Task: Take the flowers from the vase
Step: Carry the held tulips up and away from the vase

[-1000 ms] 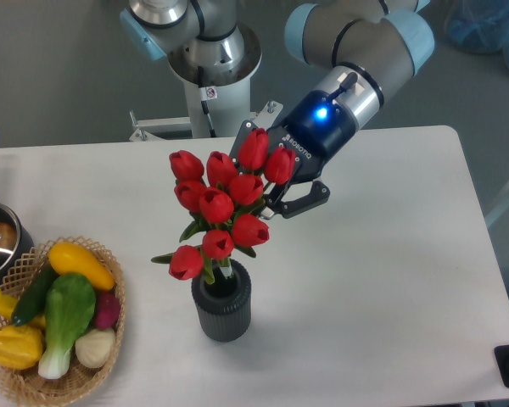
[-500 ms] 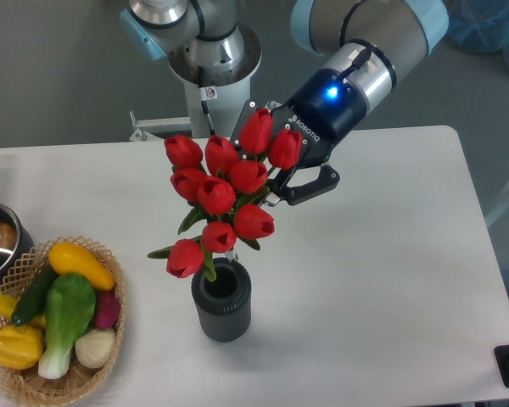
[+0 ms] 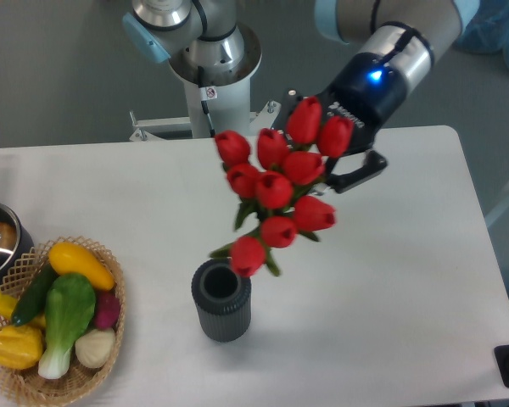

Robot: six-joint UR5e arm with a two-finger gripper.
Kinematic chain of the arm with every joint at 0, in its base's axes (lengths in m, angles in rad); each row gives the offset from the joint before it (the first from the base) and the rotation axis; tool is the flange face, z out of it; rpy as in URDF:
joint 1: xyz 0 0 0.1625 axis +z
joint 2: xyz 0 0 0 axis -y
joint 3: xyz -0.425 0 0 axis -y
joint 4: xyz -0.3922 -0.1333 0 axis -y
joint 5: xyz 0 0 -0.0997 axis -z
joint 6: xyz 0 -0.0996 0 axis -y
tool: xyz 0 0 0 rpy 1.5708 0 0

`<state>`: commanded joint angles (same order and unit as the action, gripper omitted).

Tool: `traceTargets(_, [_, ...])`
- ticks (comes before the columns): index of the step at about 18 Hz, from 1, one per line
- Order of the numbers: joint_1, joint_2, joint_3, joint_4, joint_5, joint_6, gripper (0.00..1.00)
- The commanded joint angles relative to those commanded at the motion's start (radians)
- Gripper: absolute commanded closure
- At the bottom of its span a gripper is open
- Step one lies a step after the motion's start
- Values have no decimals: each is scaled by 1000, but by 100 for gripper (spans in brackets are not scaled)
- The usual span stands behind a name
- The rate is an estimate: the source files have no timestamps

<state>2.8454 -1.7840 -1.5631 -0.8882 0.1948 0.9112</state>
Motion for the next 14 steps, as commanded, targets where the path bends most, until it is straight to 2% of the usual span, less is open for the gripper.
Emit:
traceTargets(3, [40, -5, 0, 0, -2, 5, 57])
traceTargets(14, [83, -3, -28, 5, -2, 8, 57])
